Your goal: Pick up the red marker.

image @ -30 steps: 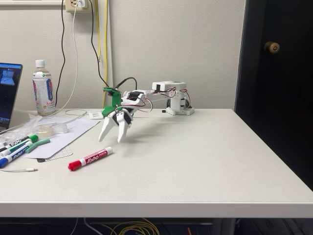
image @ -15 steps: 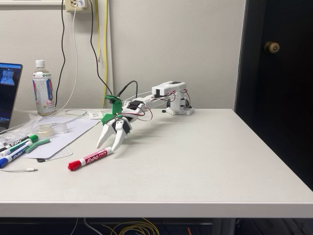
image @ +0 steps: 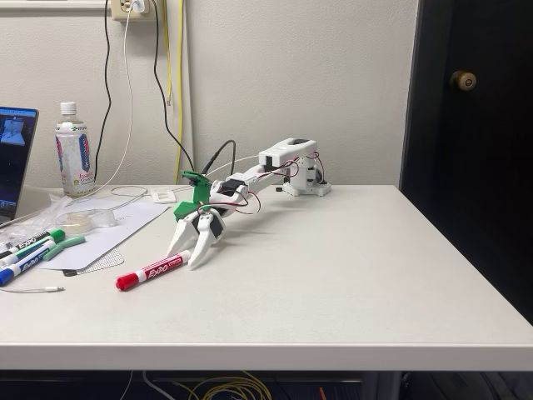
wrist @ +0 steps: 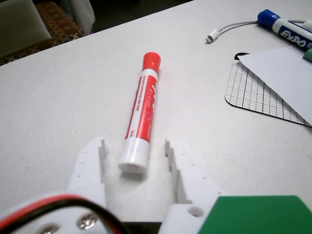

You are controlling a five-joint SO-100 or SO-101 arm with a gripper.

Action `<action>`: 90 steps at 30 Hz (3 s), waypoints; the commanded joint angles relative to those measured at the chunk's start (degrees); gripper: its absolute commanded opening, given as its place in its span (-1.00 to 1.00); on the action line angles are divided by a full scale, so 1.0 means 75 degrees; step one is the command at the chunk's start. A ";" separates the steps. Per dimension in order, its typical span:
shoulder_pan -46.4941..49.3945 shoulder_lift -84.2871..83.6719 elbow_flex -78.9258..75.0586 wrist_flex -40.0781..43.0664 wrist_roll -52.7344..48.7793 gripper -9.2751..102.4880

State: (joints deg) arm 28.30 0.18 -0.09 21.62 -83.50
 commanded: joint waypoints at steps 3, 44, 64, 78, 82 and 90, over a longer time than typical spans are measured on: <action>0.0023 0.0059 -0.0352 -0.0223 -0.0363 -0.31; -0.0035 -0.0023 -0.0387 -0.0293 -0.0234 -0.75; -0.0059 0.0891 -0.1758 0.3211 0.1031 -0.74; -0.0199 0.2367 -0.1770 0.6234 0.1535 -0.74; -0.0211 0.2836 -0.1770 0.7254 0.1500 -0.74; -0.0258 0.3715 -0.1770 0.9375 0.1242 -0.74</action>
State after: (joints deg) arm 27.16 21.88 -10.46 87.54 -73.04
